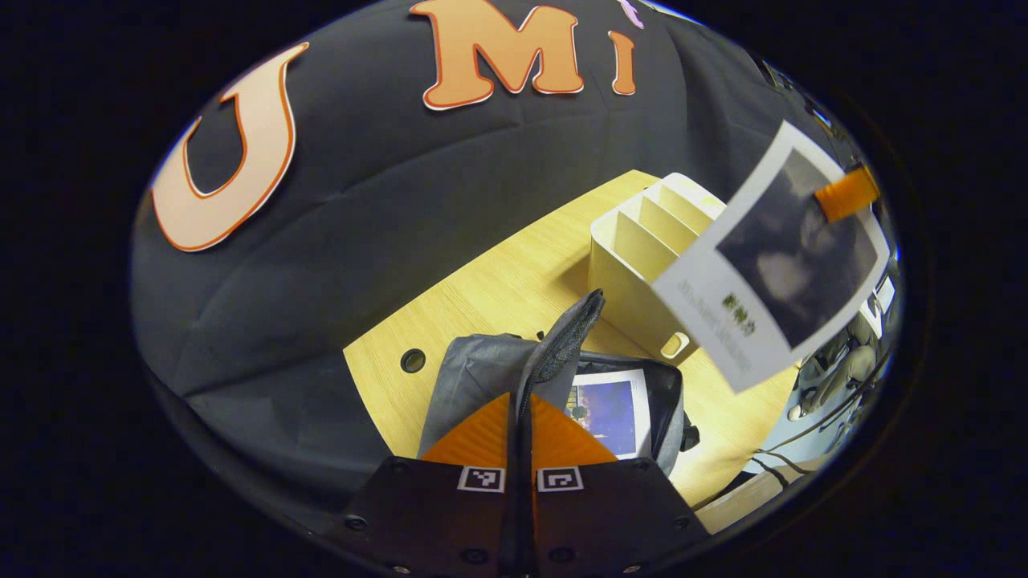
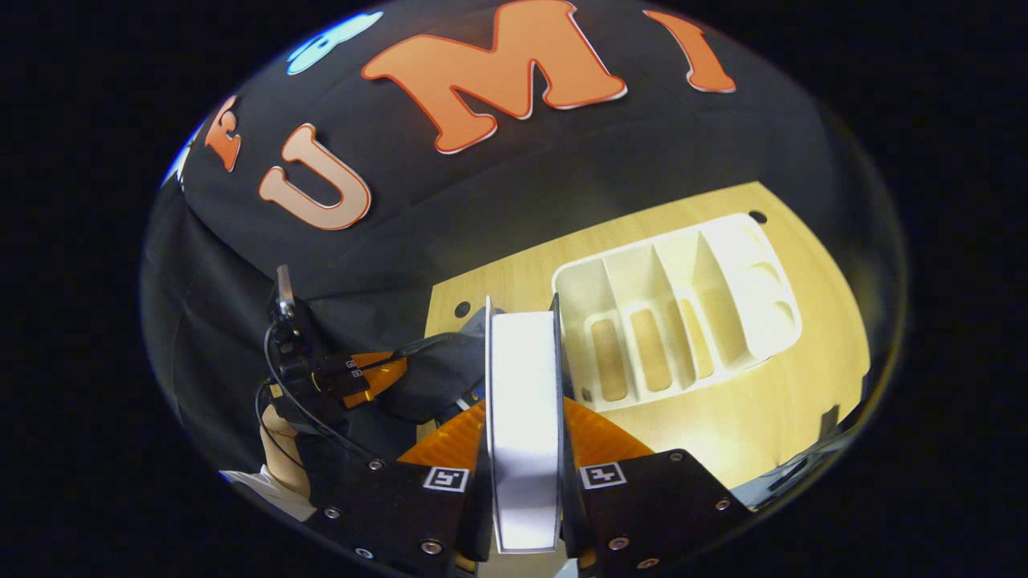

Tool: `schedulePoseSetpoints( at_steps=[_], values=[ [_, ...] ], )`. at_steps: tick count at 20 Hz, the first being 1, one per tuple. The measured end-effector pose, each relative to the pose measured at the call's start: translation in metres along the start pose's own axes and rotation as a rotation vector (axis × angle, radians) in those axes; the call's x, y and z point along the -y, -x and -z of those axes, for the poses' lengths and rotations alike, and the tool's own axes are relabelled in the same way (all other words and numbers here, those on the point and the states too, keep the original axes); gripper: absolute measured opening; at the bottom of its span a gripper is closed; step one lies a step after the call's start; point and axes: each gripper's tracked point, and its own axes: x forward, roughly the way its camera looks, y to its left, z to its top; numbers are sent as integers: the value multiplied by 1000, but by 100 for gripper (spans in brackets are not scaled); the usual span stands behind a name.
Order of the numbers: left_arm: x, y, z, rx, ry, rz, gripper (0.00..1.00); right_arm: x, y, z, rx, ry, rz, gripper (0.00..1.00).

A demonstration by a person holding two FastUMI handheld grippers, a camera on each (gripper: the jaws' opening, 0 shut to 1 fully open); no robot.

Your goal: Open the schoolbag, grab two books from the bookshelf and put them into the schoolbag.

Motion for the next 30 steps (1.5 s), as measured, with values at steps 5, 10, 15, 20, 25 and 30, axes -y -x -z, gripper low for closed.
schedulePoseSetpoints(
  at_steps=[5,10,15,20,25,30],
  values=[
    [7,4,-6,-6,-25,6,1,3,-79,46,-21,-255,-129,35],
    [13,8,-10,-13,-39,9,1,5,-133,60,56,-512,-236,35],
    [28,8,-19,-3,-89,14,1,-11,-187,69,101,-616,-261,35],
    [47,12,-24,12,-83,64,1,-28,-212,66,161,-621,-275,35],
    [53,23,-35,34,-128,64,1,-37,-251,72,166,-656,-222,37],
    [48,20,-26,27,-117,66,1,-24,-274,111,41,-613,-56,73]
  ],
)
